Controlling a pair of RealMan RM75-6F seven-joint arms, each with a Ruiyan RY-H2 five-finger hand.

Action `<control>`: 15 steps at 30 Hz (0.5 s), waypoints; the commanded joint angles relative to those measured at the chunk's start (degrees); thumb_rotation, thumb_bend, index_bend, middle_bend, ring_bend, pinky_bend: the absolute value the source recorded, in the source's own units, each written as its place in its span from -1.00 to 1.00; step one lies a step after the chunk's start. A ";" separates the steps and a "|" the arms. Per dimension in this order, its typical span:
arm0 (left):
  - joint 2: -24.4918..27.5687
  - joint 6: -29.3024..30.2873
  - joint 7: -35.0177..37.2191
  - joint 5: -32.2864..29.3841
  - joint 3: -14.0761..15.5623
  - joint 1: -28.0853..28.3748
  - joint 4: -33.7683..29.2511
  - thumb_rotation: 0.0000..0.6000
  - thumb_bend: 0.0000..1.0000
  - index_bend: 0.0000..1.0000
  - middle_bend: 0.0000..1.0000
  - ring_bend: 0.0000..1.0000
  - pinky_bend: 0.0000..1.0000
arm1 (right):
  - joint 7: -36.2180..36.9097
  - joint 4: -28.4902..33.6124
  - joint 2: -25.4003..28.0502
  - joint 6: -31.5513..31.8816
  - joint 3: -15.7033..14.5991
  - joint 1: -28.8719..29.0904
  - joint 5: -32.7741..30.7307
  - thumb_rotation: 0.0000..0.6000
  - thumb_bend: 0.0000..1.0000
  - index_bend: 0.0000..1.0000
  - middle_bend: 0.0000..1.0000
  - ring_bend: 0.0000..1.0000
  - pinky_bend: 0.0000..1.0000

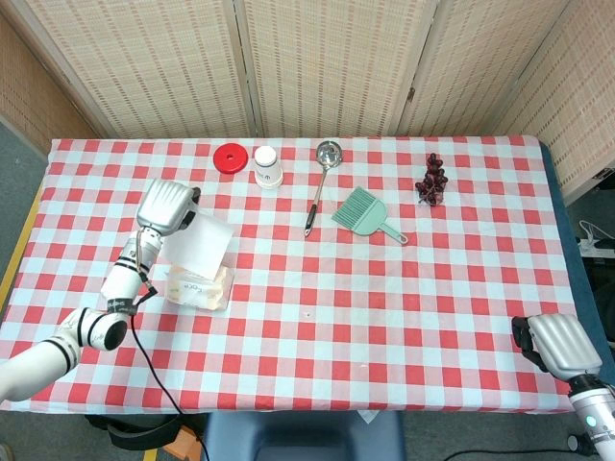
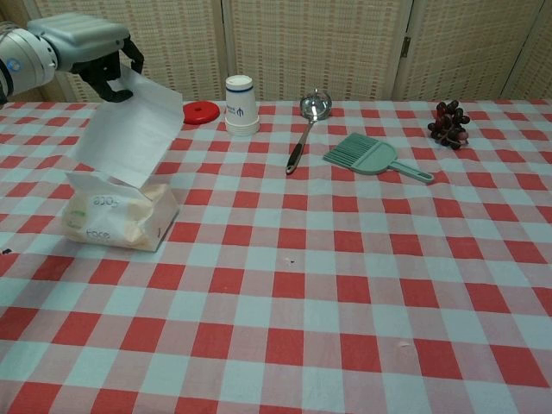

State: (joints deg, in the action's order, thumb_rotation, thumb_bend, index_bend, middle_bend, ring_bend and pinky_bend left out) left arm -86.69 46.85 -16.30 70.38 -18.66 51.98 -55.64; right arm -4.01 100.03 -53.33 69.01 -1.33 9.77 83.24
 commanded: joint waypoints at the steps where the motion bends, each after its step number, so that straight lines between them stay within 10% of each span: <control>1: -4.70 -1.10 2.11 1.47 -0.01 5.31 8.37 1.00 0.01 0.54 1.00 1.00 1.00 | 0.48 -0.07 0.13 0.33 0.04 -0.12 0.14 1.00 1.00 0.90 0.61 0.30 0.72; 15: -6.44 -0.79 3.73 -0.03 0.58 7.18 10.53 1.00 0.01 0.54 1.00 1.00 1.00 | 2.80 -0.50 0.85 0.45 -0.20 -0.11 1.05 1.00 1.00 0.90 0.61 0.30 0.72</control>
State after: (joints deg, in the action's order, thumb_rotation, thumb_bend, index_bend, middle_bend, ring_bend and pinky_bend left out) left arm -93.00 45.94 -12.64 70.49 -18.20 59.32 -45.25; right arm -1.21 99.55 -52.47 69.48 -1.54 9.65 84.32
